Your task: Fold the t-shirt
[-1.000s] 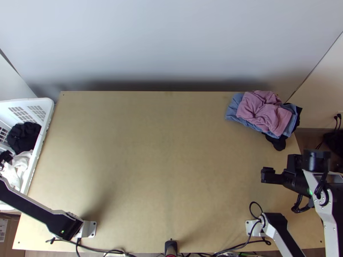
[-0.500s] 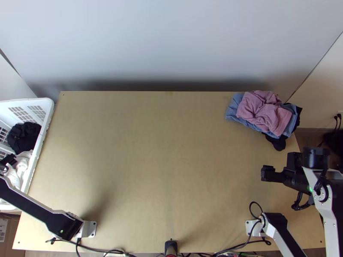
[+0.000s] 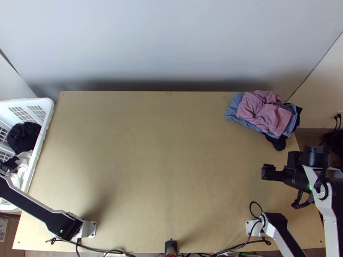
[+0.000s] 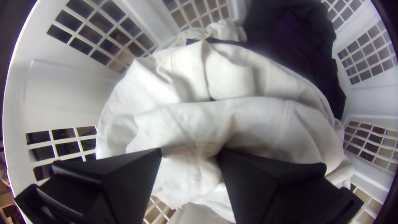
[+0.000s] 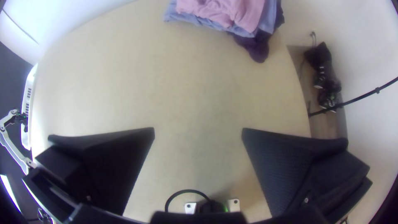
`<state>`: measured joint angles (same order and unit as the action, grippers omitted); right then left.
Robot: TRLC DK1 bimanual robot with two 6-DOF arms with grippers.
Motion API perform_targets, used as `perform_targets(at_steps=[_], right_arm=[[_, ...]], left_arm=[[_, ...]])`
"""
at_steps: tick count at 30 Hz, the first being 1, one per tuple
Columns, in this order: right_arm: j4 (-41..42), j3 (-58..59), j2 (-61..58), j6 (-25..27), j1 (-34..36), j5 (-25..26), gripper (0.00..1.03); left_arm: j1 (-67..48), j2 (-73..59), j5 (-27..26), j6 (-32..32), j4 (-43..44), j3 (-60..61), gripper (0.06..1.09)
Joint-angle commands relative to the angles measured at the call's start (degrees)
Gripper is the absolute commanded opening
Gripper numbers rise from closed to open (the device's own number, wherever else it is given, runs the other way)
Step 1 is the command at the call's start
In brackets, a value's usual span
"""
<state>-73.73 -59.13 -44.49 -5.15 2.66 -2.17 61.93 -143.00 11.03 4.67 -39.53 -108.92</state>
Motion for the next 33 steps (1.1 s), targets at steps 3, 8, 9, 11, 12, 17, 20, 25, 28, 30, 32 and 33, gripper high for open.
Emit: perform_targets(at_steps=[3,8,9,11,12,17,20,25,28,30,32,33], right_arm=[[-0.01,-0.46,-0.33,-0.04,0.16,-0.02,0.98],[0.08,-0.37,-0.33,-0.04,0.16,-0.11,0.98],[-0.01,-0.37,-0.33,-0.04,0.16,-0.02,0.98],[-0.01,-0.37,-0.33,-0.04,0.16,-0.02,0.98],[-0.01,-0.37,-0.25,-0.04,0.16,-0.11,0.98],[-0.01,-0.19,0.02,-0.04,0.07,-0.11,0.98],[-0.01,0.16,0.19,-0.04,-0.02,-0.11,0.98],[-0.01,0.16,0.37,-0.04,-0.28,-0.11,0.98],[-0.27,-0.02,0.9,-0.04,-0.37,-0.2,0.98],[-0.53,-0.46,1.16,-0.13,-0.46,-0.2,0.98],[-0.8,-0.98,1.42,-0.13,-0.46,-0.29,0.98],[-0.88,-1.07,1.6,-0.13,-0.46,-0.29,0.98]], left_arm=[[0.38,0.26,-1.01,2.36,0.68,1.35,0.41],[0.56,2.29,-4.52,4.12,0.42,2.31,0.09],[0.56,3.34,-5.23,4.12,0.42,2.75,0.09],[0.47,6.07,-7.25,3.95,0.33,3.81,0.09],[0.38,7.65,-8.21,3.68,0.15,4.16,0.09],[-1.46,16.96,-14.1,2.19,-3.45,4.16,0.09],[-2.87,23.47,-18.94,0.61,-6.7,3.19,0.09],[-5.24,33.31,-30.1,0.08,-12.24,-0.5,0.09],[-6.74,39.55,-36.08,-0.54,-13.29,-2.78,0.09],[-7.97,43.33,-38.1,-1.24,-13.56,-4.19,0.09],[-9.2,46.85,-39.85,-2.03,-13.56,-5.42,0.09],[-9.72,48.34,-41.09,-2.21,-13.56,-6.21,0.09]])
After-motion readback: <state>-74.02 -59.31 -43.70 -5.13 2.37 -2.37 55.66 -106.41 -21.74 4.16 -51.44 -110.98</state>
